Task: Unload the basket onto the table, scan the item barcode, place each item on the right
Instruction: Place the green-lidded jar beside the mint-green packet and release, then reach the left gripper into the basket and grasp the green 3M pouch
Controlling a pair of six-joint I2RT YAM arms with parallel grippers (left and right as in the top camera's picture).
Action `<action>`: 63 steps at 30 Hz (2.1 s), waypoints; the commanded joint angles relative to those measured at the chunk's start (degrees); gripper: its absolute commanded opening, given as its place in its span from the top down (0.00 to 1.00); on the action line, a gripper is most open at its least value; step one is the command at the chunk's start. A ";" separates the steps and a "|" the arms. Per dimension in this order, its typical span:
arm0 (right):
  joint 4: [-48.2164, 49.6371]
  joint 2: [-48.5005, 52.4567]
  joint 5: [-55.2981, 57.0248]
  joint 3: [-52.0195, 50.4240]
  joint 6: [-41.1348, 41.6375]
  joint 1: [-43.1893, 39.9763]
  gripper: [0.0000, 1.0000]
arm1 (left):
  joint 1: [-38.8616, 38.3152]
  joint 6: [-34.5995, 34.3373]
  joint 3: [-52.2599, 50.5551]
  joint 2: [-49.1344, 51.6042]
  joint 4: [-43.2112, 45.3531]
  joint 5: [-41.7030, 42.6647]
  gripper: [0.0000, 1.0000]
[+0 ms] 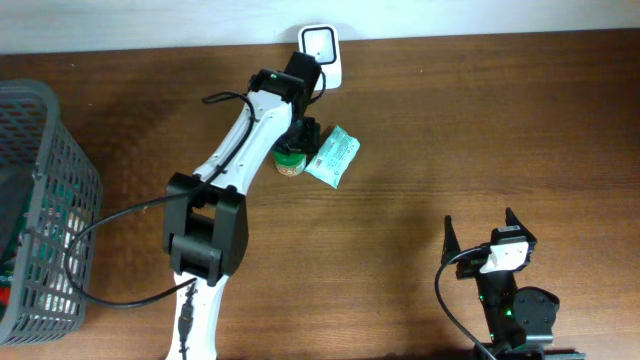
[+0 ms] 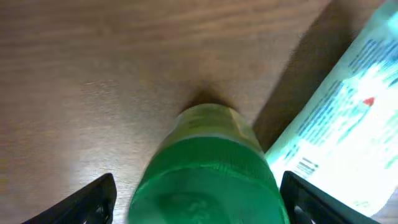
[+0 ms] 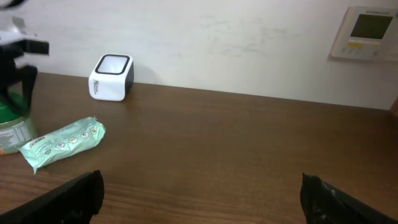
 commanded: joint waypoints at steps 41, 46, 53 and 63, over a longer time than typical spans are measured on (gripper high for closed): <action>-0.24 -0.26 -0.72 -0.26 0.66 -0.15 0.02 | 68.70 36.24 -18.43 -23.91 0.09 11.02 0.18; -0.24 -0.26 -0.72 -0.26 0.66 -0.15 0.02 | 69.48 38.36 -28.33 -23.89 9.42 10.75 0.14; -0.24 -0.26 -0.72 -0.26 0.66 -0.15 0.02 | 69.55 38.38 -36.89 -23.78 20.06 5.68 0.04; -0.24 -0.26 -0.72 -0.26 0.66 -0.15 0.02 | 69.57 43.87 -45.51 -23.45 30.49 3.91 0.04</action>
